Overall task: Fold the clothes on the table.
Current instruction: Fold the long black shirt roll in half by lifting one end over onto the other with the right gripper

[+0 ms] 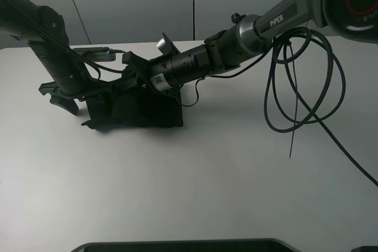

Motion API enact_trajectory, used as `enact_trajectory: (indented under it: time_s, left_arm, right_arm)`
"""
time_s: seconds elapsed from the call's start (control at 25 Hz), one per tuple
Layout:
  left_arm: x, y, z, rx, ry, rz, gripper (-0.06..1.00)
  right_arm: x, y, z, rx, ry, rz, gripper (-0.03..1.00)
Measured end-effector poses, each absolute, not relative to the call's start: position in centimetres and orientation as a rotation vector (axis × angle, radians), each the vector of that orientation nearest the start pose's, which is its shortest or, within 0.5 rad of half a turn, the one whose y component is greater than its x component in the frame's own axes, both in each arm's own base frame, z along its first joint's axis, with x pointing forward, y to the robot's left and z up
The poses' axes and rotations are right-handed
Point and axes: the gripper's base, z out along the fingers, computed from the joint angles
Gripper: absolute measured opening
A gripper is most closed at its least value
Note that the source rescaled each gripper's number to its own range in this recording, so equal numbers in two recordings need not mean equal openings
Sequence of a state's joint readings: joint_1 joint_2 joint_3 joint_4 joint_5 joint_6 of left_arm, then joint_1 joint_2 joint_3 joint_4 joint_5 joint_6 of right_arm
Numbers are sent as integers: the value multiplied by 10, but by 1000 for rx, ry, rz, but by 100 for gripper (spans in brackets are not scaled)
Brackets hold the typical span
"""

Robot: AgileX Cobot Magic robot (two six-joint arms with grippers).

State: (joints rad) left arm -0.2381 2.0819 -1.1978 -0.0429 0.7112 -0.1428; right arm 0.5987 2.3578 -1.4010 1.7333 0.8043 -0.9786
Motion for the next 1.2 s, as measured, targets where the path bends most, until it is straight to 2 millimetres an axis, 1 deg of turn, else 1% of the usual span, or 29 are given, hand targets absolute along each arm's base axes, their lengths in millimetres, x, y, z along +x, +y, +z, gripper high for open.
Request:
enact_trajectory:
  time_s: [0.12, 0.24, 0.36, 0.72, 0.88, 0.96, 1.12, 1.16, 1.2]
  left_arm:
    - [358, -90, 96, 109, 3084, -62, 99]
    - [360, -90, 97, 120, 3079, -63, 99]
    - [362, -90, 106, 129, 3070, -58, 99]
    - [387, -96, 152, 168, 3027, -66, 99]
    - [404, -100, 184, 204, 2977, -76, 99]
    - [413, -102, 203, 231, 2939, -82, 99]
    - [423, -105, 234, 273, 2883, -89, 99]
    - [424, -105, 239, 279, 2873, -90, 99]
    - [426, -106, 245, 285, 2860, -91, 99]
  right_arm:
    - [339, 309, 69, -189, 2581, 1559, 14]
    - [338, 309, 67, -185, 2586, 1559, 14]
    - [338, 309, 67, -185, 2586, 1559, 14]
    - [338, 309, 67, -185, 2586, 1559, 14]
    - [338, 309, 67, -168, 2593, 1563, 14]
    - [338, 309, 67, -168, 2593, 1563, 14]
    - [338, 309, 67, -153, 2598, 1567, 14]
    - [339, 310, 68, -153, 2594, 1571, 15]
    - [340, 311, 70, -161, 2586, 1583, 19]
